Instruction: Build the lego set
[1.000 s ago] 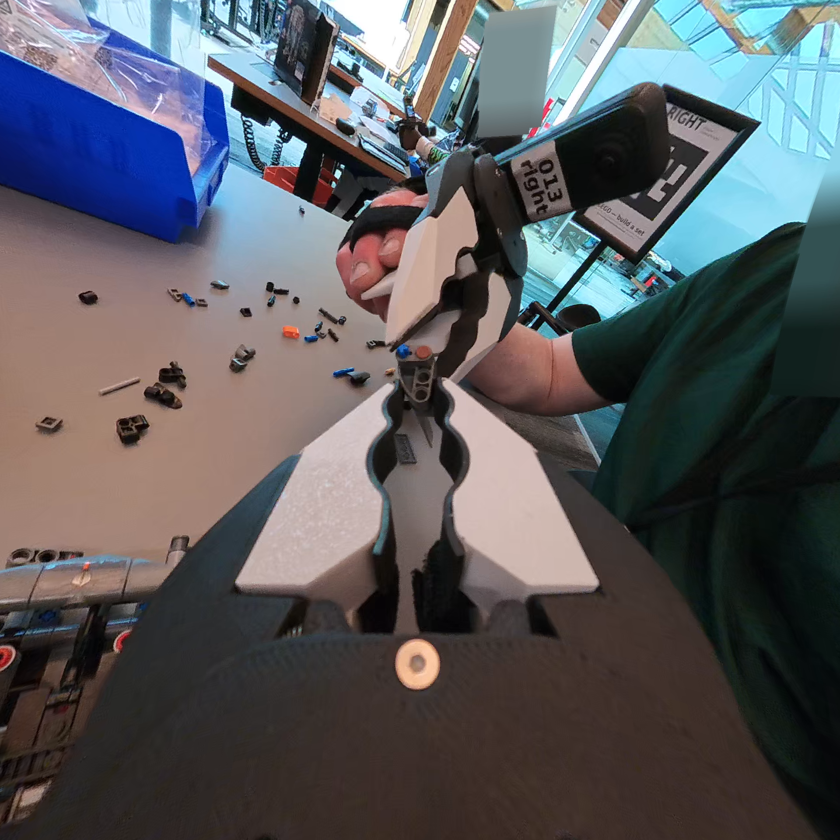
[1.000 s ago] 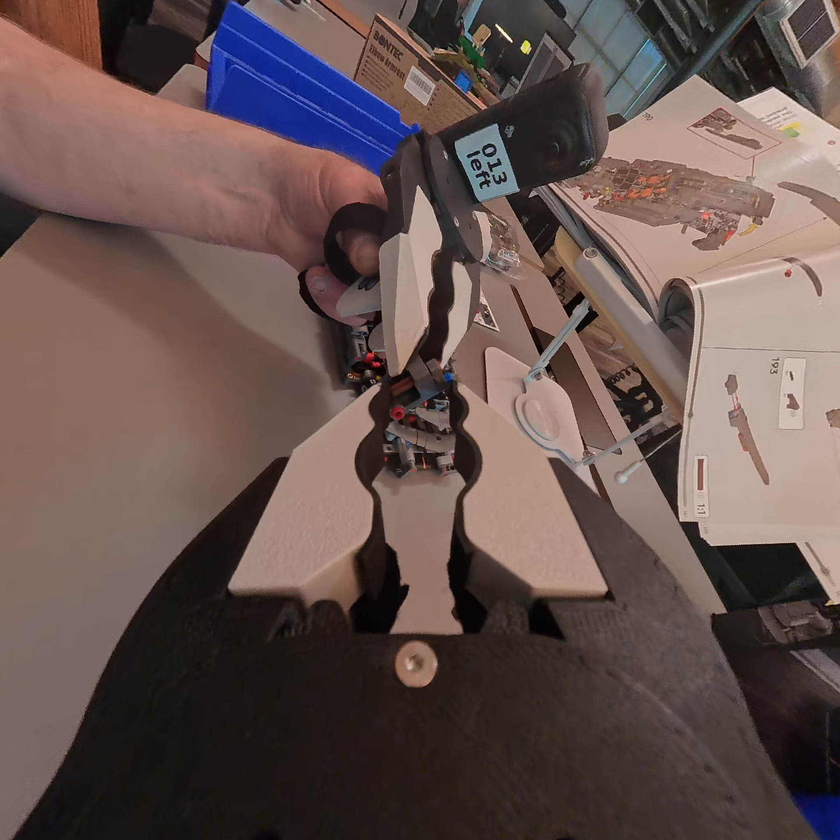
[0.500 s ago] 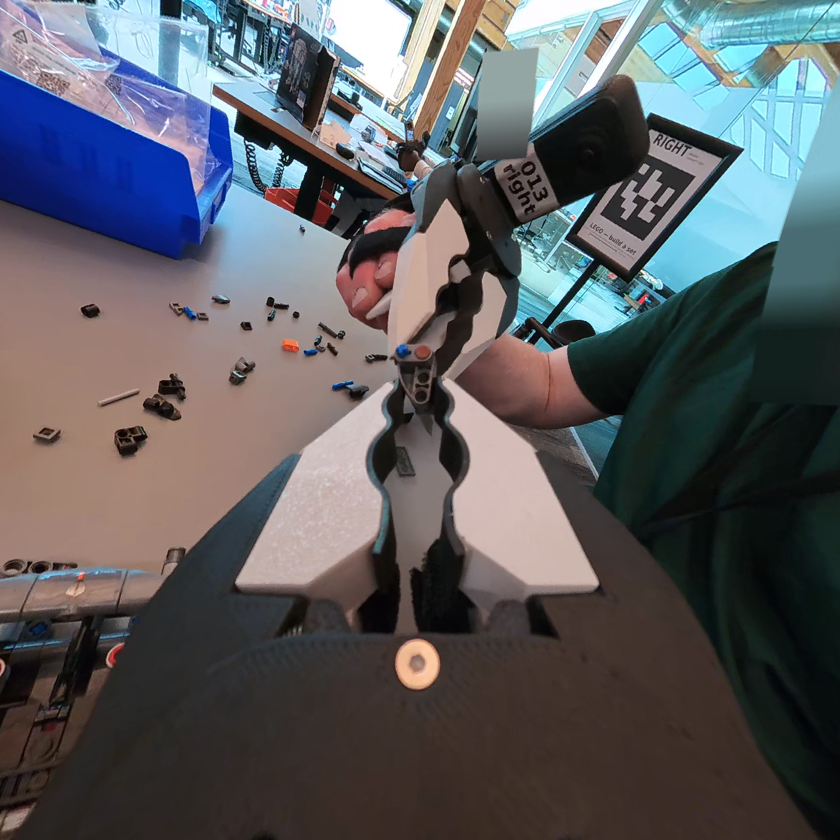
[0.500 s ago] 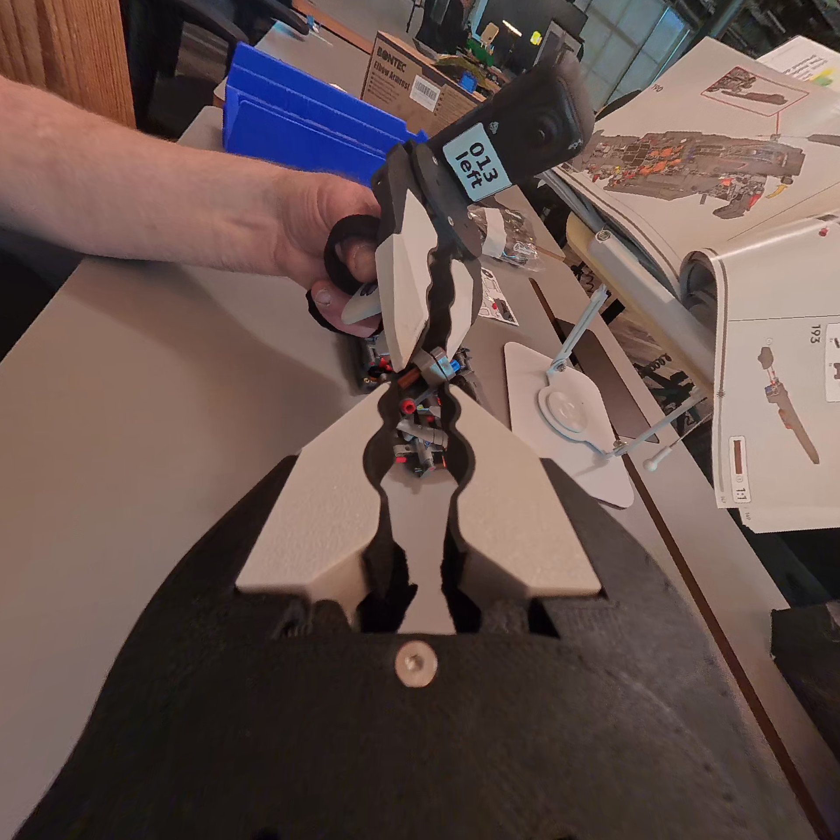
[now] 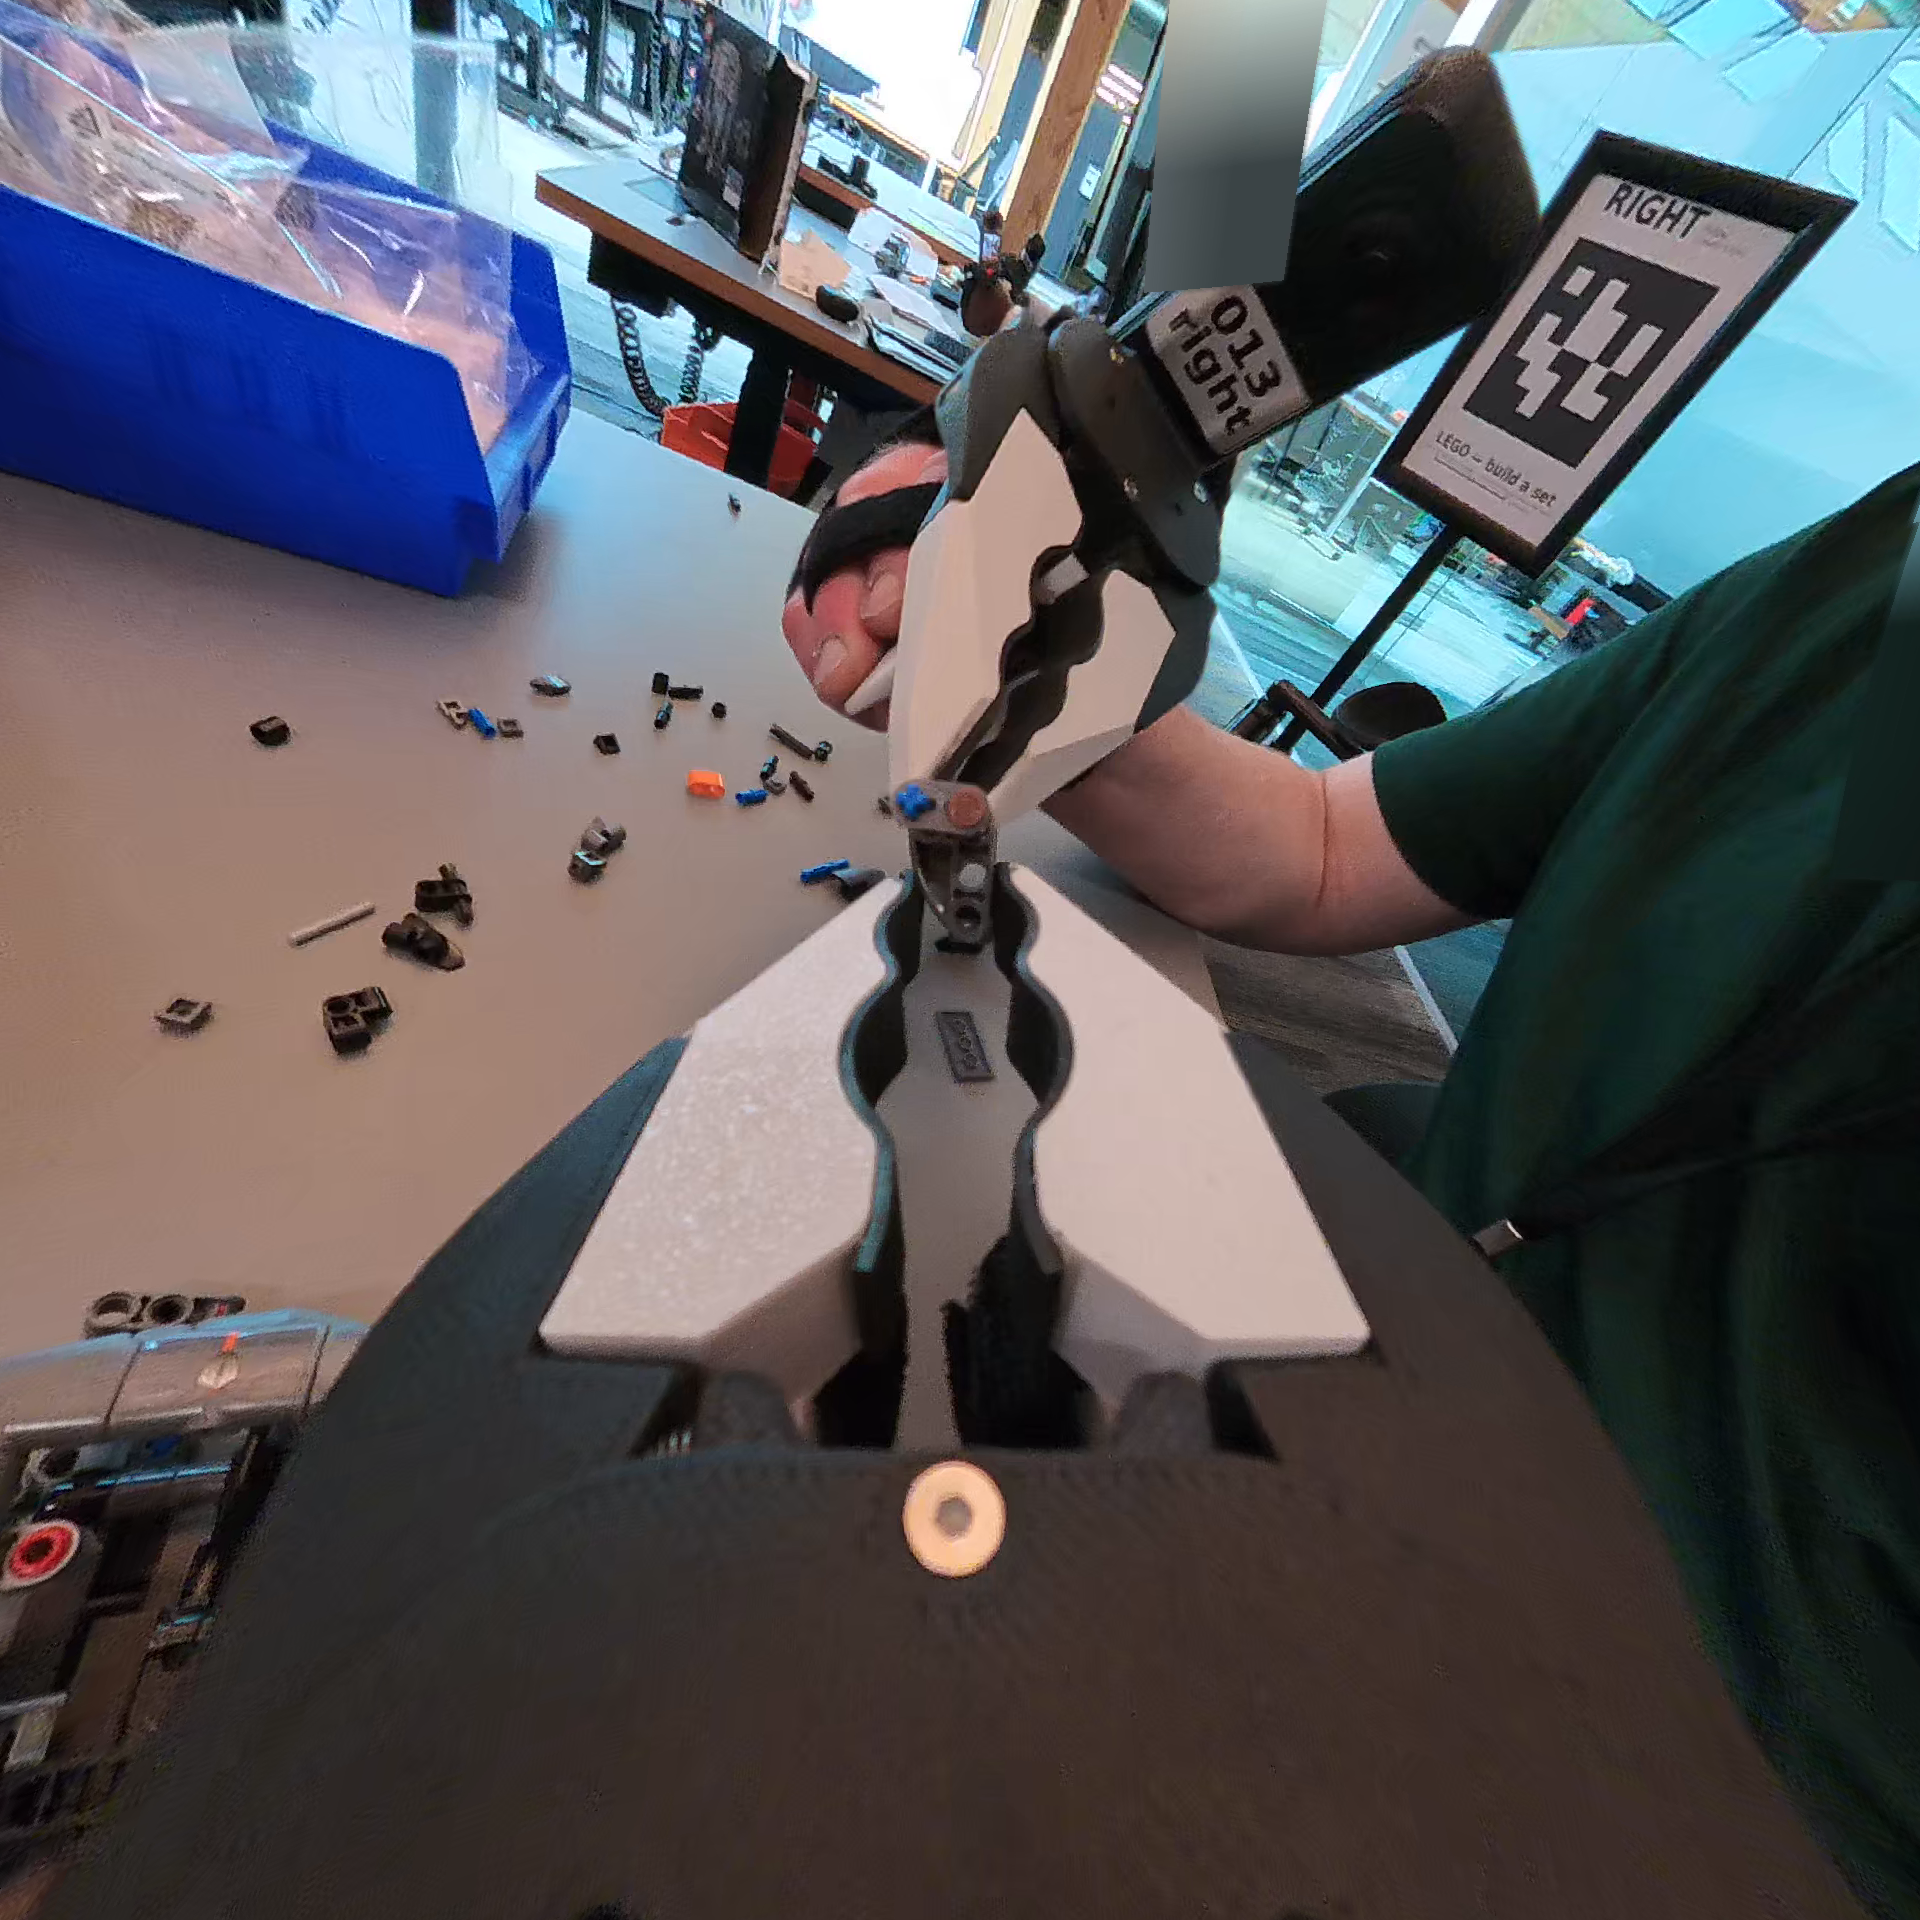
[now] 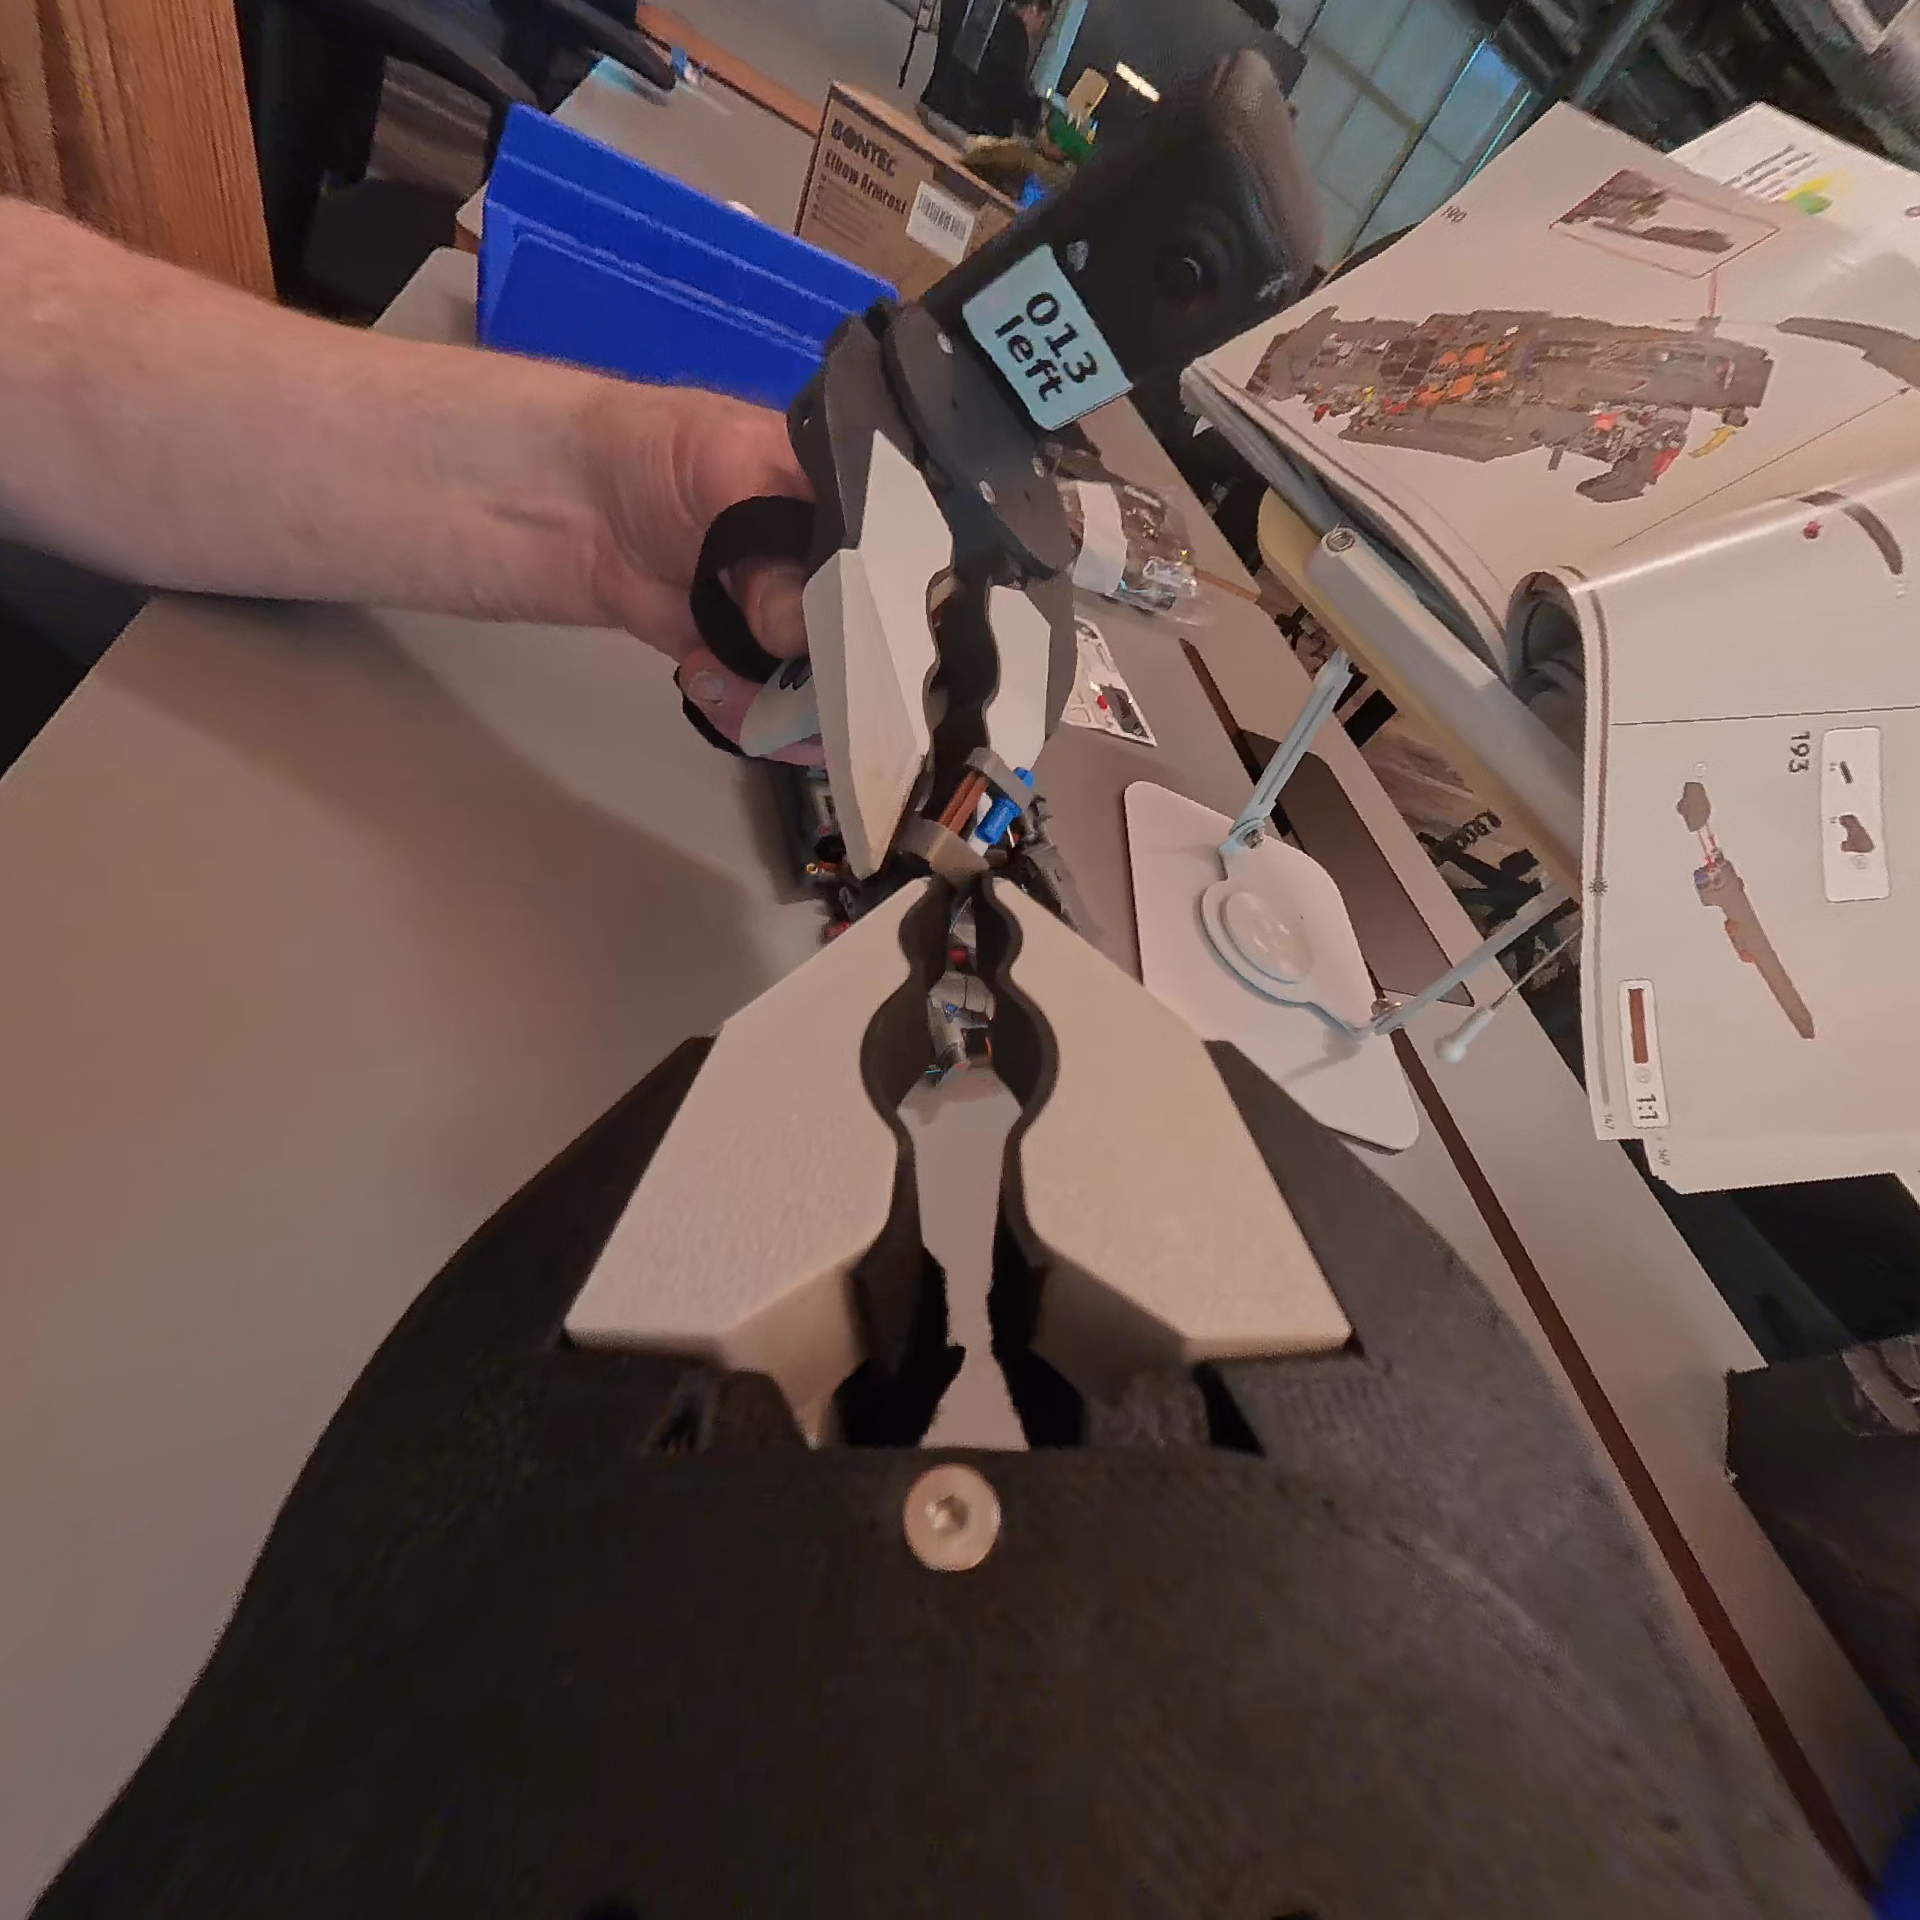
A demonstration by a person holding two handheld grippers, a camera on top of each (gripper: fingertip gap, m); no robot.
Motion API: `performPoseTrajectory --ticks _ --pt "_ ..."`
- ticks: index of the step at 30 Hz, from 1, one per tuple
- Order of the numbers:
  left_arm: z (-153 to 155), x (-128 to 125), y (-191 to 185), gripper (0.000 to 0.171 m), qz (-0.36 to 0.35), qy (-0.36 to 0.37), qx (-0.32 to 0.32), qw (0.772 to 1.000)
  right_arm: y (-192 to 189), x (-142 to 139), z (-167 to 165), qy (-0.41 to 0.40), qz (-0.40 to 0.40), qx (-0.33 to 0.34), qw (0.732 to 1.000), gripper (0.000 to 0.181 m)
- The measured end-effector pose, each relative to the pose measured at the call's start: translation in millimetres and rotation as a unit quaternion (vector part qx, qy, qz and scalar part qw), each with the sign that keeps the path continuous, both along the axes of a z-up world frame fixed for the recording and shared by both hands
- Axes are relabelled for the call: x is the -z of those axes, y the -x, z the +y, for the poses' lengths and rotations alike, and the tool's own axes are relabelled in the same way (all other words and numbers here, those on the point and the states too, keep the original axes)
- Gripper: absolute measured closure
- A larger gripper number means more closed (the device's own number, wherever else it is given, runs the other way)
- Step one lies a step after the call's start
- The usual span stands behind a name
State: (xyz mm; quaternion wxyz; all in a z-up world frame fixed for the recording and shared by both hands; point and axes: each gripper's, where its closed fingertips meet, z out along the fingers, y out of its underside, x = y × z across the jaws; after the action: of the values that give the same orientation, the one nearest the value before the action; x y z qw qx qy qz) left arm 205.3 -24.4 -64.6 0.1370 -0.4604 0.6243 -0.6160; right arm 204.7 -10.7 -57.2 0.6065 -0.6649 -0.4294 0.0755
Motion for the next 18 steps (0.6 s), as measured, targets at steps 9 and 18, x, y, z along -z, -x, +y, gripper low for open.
performPoseTrajectory --ticks 9,18 --pt "1 -4 -6 0.161 -0.033 -0.027 -0.009 0.999 -9 -2 2 0.039 0.065 -0.012 0.997 0.162" --pt "1 -1 -13 0.161 -0.051 -0.090 -0.040 0.994 -16 12 -2 0.124 0.107 -0.045 0.985 0.150"
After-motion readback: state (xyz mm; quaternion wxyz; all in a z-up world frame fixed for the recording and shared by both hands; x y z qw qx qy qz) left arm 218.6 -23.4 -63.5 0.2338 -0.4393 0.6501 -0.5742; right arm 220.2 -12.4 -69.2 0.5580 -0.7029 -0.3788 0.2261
